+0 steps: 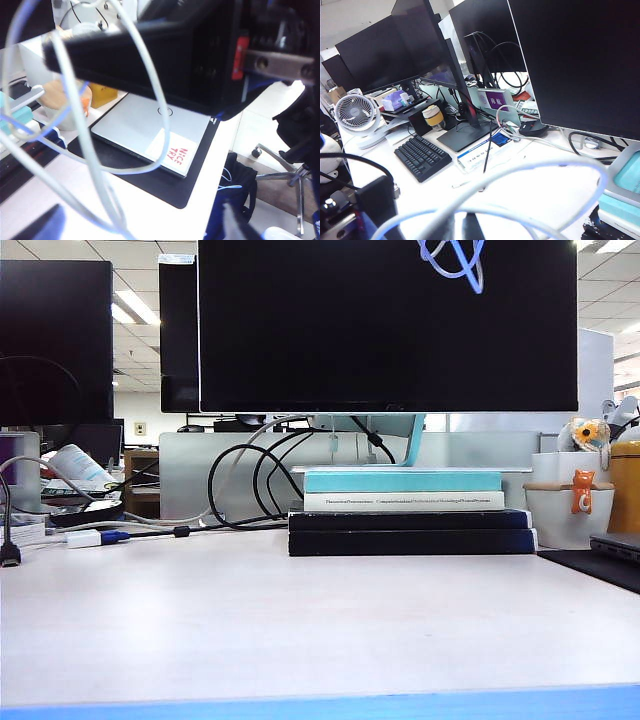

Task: Unfold the white charging cable into a straight cable.

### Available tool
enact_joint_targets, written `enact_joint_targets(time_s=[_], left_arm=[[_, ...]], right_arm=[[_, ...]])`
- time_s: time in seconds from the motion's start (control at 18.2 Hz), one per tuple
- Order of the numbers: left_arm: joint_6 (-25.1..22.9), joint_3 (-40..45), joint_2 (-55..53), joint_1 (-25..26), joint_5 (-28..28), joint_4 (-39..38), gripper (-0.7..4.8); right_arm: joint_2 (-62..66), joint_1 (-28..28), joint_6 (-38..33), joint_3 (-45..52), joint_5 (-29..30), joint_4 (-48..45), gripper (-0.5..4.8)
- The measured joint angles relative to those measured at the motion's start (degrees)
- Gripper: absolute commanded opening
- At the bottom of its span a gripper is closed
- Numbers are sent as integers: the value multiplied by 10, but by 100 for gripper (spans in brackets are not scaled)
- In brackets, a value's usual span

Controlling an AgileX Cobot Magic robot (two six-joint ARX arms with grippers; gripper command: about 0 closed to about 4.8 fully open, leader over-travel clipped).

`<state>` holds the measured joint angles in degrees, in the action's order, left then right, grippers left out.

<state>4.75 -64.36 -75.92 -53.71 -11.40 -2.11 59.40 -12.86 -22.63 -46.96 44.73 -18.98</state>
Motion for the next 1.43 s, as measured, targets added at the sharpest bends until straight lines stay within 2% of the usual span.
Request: enact_joint_targets(time_s=[0.05,0.11,0.27,0.38,0.49,0.77,0.93,0.99,1.04,1.1,1.26,1.43], left_arm=[[-1,0,-1,-2,11,4,141],[-2,0,-2,-3,26,7,141],[-4,0,-2,-3,27,7,49],[-13,0,-2,-3,26,6,47],[-15,0,-2,-3,25,6,-6],[-37,0,-2,-3,3,4,-6],[-78,0,24,-3,50,-12,-6],[-92,0,38,-2,73,-13,-6],[-106,0,54,3,92,-19,-6],[-120,0,80,16,114,-28,-6],[-145,0,131,50,169,-55,-6],[-155,0,169,92,179,-68,-6]], right_arm=[[0,0,0,0,0,0,-8],[0,0,1,0,-1,0,-8],[0,0,6,0,-13,0,-8],[0,0,10,0,-15,0,-8],[0,0,18,0,-20,1,-8],[0,0,73,0,-51,61,-8],[0,0,106,0,-52,134,-3],[1,0,107,0,-53,154,37],[1,0,107,0,-53,173,166],[0,0,110,0,-53,197,230],[0,0,110,0,-54,236,235],[0,0,110,0,-56,245,235]])
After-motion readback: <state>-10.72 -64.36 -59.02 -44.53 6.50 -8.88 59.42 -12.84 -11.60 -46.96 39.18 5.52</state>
